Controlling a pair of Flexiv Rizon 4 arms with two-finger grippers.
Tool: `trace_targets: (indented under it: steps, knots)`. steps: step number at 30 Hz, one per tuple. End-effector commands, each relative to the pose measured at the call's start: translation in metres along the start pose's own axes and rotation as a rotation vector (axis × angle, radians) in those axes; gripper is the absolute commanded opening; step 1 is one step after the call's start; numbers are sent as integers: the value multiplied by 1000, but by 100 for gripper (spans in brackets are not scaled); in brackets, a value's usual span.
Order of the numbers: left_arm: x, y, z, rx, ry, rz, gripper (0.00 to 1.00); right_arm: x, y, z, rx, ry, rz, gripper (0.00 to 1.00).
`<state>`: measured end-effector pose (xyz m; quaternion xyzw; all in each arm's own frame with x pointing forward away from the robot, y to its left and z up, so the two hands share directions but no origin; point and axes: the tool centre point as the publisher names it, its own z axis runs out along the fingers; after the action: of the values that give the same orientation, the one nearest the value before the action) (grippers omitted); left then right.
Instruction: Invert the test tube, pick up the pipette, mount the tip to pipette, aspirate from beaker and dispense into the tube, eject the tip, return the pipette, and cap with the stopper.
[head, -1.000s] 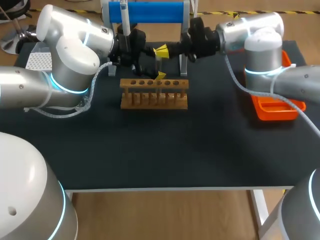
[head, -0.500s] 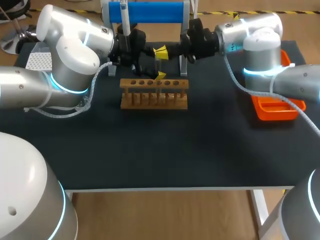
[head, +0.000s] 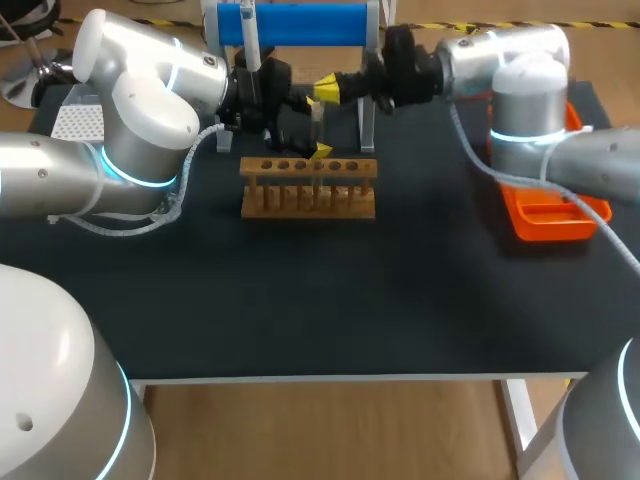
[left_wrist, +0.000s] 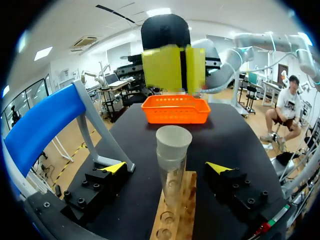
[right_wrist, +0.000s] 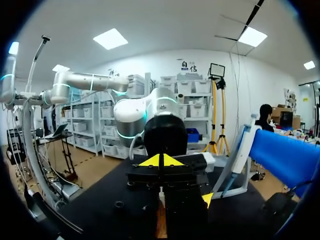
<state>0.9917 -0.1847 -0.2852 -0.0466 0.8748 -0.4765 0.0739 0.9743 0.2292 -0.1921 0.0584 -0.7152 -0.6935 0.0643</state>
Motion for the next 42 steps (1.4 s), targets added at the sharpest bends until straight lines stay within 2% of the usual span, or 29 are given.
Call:
trace_targets:
  steps: [1,4,8,9,12,20,28,42]
  knots:
    - [0,0,0,-2,-2,-1,100,8,21,-19,17,-28,-29,100]
    - [0,0,0,-2,-2,-1,100,14,31,-38,43,-64,-61,100]
    - [0,0,0,-2,-2,-1,100,22,33,-66,157,-135,-103,100]
    - [0,0,0,-2,-2,-1,100,23,30,-72,205,-171,-121,100]
    - [0,0,0,-2,-2,-1,100,34,22,-95,279,-229,-124,100]
    - [0,0,0,-2,-2,-1,100,56,-2,-145,410,-361,-66,100]
    - [0,0,0,-2,-2,-1,100,68,-18,-172,455,-422,-20,100]
    - [0,0,0,-2,-2,-1,100,68,-18,-172,455,-422,-20,100]
